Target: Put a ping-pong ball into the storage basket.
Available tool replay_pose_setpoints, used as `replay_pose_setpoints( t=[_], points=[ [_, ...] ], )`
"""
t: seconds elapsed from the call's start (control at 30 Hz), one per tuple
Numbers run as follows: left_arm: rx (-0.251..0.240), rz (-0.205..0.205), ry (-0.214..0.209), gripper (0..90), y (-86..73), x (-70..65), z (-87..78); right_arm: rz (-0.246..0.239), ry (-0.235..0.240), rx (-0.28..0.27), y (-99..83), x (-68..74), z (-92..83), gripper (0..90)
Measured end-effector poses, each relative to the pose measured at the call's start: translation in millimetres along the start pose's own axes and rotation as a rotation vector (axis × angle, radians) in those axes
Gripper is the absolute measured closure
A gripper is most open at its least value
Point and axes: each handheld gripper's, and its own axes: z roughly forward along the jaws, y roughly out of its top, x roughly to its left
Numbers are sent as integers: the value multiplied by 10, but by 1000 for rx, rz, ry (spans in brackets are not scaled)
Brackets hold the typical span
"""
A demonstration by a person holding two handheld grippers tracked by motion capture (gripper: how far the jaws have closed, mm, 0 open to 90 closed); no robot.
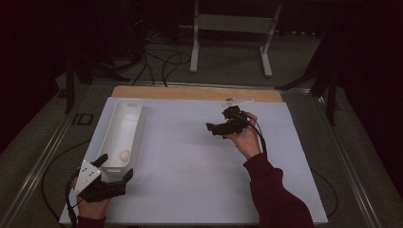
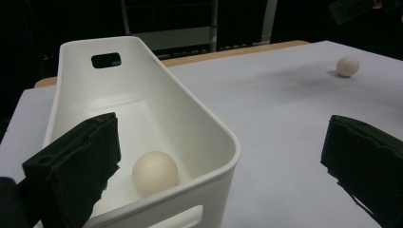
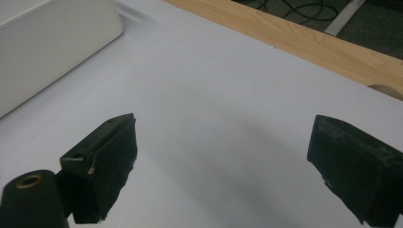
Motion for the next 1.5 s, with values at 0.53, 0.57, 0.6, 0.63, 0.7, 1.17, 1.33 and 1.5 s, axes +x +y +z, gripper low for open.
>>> replay_pose_setpoints(
  t=[0.53,0.57,0.6,0.63,0.7,1.17,1.33,1.5],
  points=[
    [2,2,1,1,-2,-9,9,15,-8,20,-106,-110,-50,93],
    [2,2,1,1,-2,-9,9,15,-8,20,-106,-110,-50,93],
    [2,2,0,1,-2,-9,9,11,-13,22,-111,-119,-54,93],
    [3,2,0,1,-2,-6,8,13,-17,24,-124,-134,-63,93],
    [3,1,0,1,-3,-5,7,17,-22,26,-141,-155,-70,93],
    [3,2,1,1,-2,-8,6,42,-41,28,-245,-291,-148,96],
    [3,1,1,1,-2,-8,5,55,-49,25,-291,-350,-172,96],
    [2,1,1,1,-2,-8,5,58,-65,34,-337,-387,-184,95]
  ],
)
